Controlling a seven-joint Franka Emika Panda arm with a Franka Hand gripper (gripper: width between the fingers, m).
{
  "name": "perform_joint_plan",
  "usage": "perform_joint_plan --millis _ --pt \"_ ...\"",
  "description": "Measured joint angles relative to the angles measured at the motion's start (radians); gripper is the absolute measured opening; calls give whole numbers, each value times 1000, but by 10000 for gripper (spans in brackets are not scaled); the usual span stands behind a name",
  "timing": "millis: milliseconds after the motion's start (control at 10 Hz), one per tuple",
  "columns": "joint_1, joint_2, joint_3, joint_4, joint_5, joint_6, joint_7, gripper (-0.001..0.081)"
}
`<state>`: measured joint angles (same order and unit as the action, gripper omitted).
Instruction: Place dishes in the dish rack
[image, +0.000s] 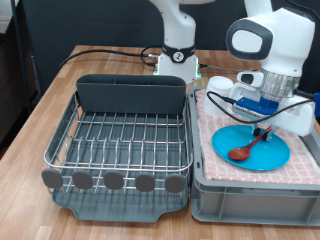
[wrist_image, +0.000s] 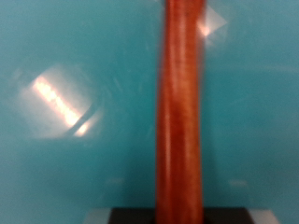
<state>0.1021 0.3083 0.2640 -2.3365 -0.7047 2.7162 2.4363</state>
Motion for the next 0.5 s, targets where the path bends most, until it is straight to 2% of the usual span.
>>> perform_joint_plan --millis 200,500 --pt "0 1 0 -2 -8 11 11 87" --pt "-21 -33 44 -1 107 -35 -80 87"
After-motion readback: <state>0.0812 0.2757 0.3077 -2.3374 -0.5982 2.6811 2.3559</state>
